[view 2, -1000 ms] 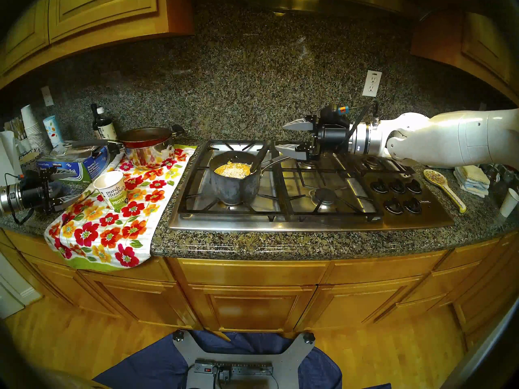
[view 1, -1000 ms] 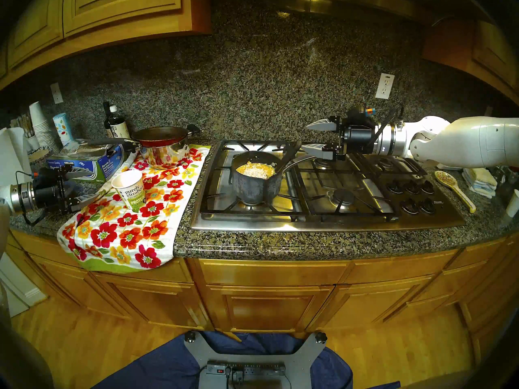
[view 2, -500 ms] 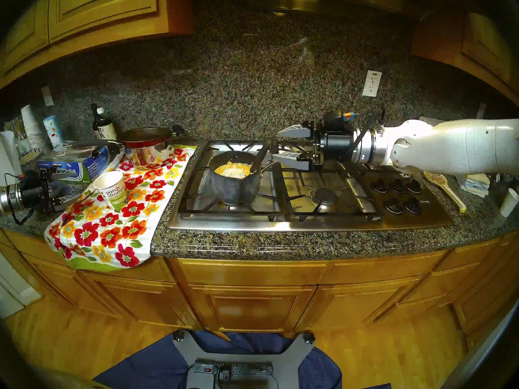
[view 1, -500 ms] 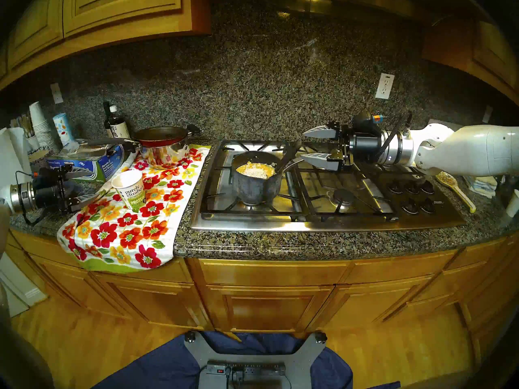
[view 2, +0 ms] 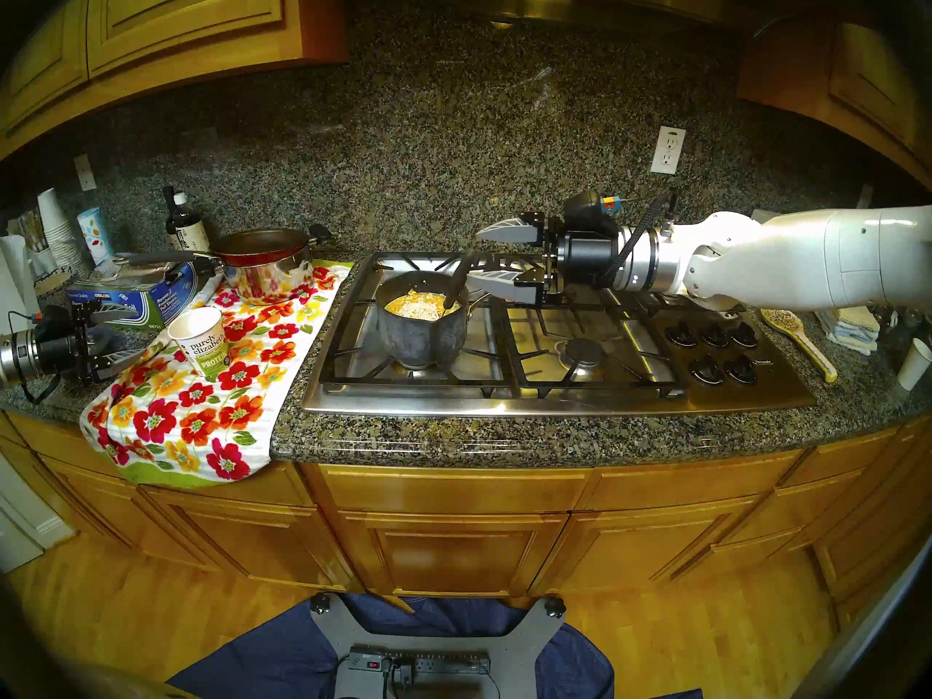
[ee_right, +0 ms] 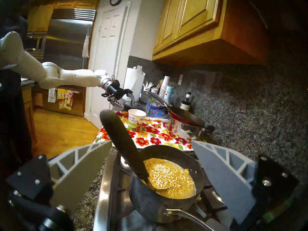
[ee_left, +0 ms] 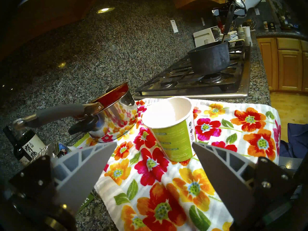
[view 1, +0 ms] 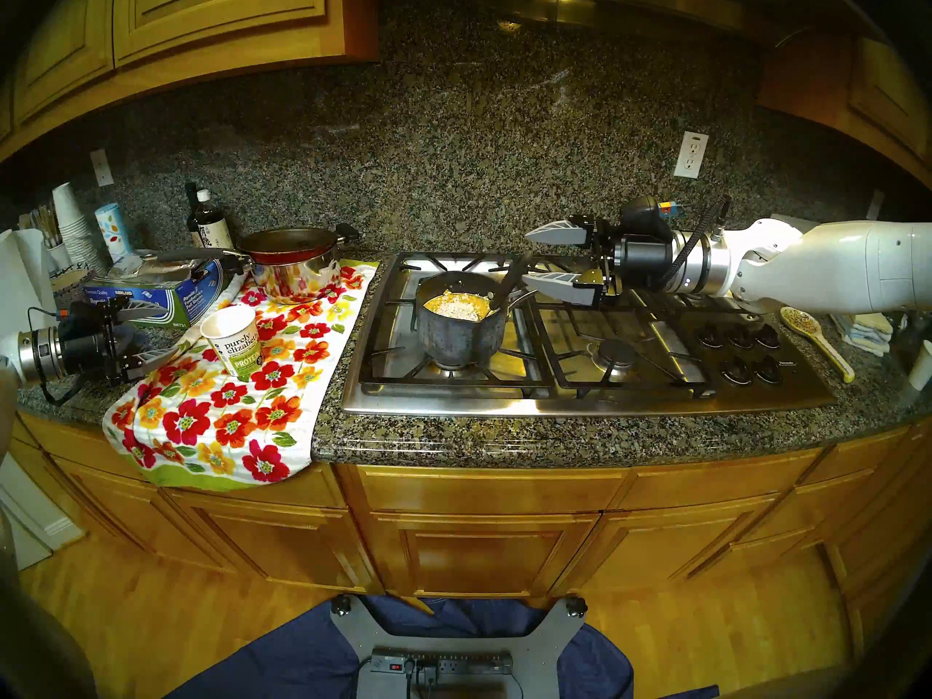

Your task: Pour oats into pot and stir with a spoon

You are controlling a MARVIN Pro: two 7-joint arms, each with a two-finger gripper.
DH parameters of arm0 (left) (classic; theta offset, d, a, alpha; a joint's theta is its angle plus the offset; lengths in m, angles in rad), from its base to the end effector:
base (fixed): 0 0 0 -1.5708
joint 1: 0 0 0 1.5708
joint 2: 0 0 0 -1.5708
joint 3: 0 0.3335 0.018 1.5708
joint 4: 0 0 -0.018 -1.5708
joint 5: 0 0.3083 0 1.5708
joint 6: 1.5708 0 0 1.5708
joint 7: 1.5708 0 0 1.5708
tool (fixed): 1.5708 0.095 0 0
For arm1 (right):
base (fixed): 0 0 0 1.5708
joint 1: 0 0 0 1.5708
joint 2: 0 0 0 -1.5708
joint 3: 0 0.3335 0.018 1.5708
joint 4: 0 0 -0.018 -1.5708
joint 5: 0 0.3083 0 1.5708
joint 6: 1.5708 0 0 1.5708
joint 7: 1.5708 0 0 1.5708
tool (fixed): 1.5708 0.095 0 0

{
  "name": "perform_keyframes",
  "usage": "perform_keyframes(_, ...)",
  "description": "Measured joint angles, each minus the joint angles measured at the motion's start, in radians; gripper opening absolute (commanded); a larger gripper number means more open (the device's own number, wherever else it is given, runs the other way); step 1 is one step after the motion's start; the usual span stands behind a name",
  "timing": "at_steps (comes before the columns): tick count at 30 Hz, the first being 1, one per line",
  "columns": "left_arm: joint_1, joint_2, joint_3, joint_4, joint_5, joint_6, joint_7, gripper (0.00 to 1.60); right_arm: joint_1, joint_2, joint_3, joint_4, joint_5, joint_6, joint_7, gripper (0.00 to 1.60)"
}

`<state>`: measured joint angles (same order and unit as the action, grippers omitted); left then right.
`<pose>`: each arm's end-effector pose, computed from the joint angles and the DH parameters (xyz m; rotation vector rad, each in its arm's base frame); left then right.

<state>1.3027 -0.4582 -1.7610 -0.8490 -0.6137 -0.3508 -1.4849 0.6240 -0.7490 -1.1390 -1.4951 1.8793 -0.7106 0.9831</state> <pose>0.3449 0.4508 -0.1605 1.9607 -1.3045 1.7477 0.4772 -0.0891 -0.0399 -1.3083 -1.3658 -1.4534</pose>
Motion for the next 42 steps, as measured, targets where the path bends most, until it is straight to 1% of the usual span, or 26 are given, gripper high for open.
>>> perform_keyframes(4, 0.0, 0.0, 0.0, 0.0, -0.001, 0.0, 0.0, 1.6, -0.026, -0.022, 0.015, 0.006, 0.009, -0.012, -0.011, 1.6)
perform_keyframes(9, 0.0, 0.001, 0.001, 0.0, -0.003, 0.0, 0.0, 1.6, -0.044, -0.035, 0.021, 0.008, 0.013, -0.018, -0.012, 1.6)
perform_keyframes(25, 0.0, 0.003, 0.003, 0.0, -0.009, -0.002, 0.002, 1.6, -0.071, -0.033, 0.012, 0.001, 0.012, -0.038, -0.016, 1.6)
perform_keyframes(42, 0.001, 0.005, 0.005, 0.0, -0.01, -0.003, 0.002, 1.6, -0.146, -0.099, 0.064, 0.047, 0.043, -0.068, -0.025, 1.6)
